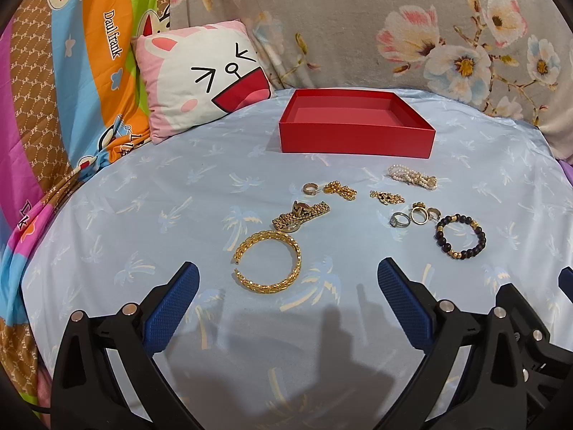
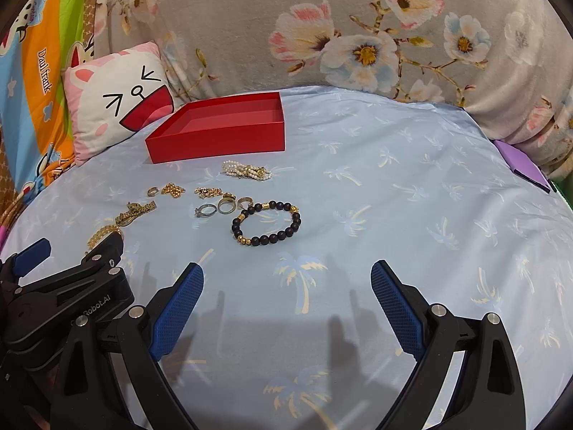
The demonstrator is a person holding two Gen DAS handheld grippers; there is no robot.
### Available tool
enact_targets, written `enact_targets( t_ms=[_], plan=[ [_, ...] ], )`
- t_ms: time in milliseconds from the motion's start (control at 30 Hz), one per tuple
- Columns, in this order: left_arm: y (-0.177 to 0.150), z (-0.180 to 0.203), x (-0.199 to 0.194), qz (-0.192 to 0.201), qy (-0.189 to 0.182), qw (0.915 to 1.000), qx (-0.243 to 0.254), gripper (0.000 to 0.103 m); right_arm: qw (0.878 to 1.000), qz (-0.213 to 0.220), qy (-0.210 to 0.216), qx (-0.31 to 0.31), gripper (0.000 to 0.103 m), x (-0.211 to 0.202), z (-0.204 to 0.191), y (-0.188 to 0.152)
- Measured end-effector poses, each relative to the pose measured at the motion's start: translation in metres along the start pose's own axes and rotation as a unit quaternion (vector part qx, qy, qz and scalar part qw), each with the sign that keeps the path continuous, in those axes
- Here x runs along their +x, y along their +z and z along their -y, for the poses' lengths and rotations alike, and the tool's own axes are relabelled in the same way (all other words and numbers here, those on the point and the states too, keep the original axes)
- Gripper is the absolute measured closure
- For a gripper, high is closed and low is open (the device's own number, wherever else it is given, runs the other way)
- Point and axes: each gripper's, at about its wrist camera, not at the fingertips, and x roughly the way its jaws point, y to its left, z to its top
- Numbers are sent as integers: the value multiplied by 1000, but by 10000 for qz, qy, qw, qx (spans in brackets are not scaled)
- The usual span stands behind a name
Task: Organize jewelry
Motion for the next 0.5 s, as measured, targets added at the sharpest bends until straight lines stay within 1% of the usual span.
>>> enact_targets(
  t_ms=[500],
  plan=[
    [0,1,1,-9,-10,10000,-8,6,10000,-3,-3,-1,10,0,-1,0]
  ],
)
